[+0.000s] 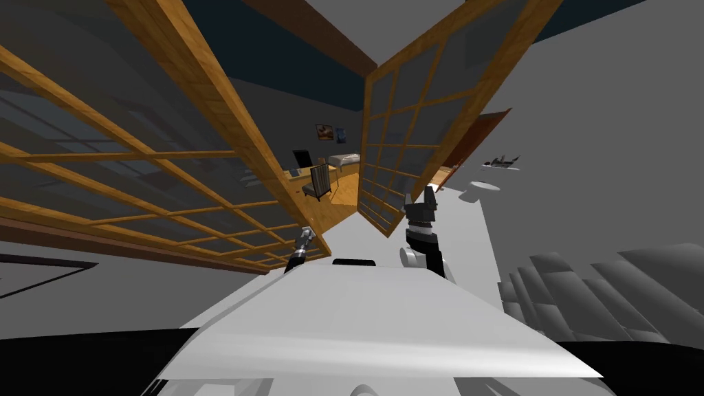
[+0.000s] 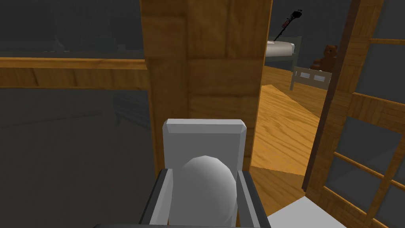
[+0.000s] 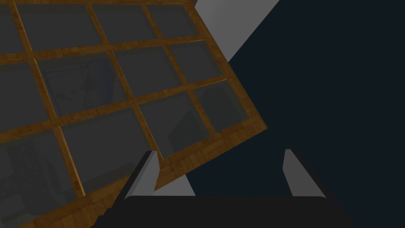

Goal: Pull the door open

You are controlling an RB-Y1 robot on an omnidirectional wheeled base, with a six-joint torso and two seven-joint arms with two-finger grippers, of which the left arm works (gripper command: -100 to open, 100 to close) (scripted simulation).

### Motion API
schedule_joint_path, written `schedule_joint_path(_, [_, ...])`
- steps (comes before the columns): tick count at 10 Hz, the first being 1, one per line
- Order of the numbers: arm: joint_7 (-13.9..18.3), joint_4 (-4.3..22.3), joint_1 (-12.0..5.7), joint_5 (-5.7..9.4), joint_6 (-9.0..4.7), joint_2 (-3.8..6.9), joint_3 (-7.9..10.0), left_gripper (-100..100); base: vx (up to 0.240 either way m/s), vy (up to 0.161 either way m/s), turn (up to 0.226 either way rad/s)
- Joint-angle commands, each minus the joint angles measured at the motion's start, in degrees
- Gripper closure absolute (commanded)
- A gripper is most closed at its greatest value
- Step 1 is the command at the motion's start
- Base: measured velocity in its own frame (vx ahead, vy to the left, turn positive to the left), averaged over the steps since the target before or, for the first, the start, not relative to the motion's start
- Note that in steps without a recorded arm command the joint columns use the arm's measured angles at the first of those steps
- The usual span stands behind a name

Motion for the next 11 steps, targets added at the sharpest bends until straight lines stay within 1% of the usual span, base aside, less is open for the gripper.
schedule_joint_path(1, [1.18,-0.36,0.54,-0.53,-0.71,0.79,-1.07,100,-0.226,0.003,-0.063])
schedule_joint_path(2, [0.70,-0.15,0.36,-0.32,-0.39,0.52,-0.65,100,-0.101,0.004,-0.012])
schedule_joint_path(3, [1.95,-0.16,1.27,-0.96,-1.47,1.35,-1.92,100,-0.163,0.016,-0.117])
schedule_joint_path(5, [3.22,-0.28,2.04,-1.61,-2.77,2.40,-3.12,100,-0.256,0.051,-0.112])
schedule_joint_path(6, [4.26,-0.37,2.69,-2.14,-3.85,3.26,-4.12,100,-0.254,0.041,-0.122])
schedule_joint_path(9, [6.50,-0.59,4.06,-3.27,-6.15,5.11,-6.24,100,-0.245,0.036,-0.103])
schedule_joint_path(10, [6.01,-0.18,3.57,-3.04,-5.64,4.75,-5.77,100,-0.106,0.020,-0.012])
schedule_joint_path(11, [6.93,0.27,4.23,-3.51,-6.81,5.27,-6.64,100,-0.168,0.030,-0.114])
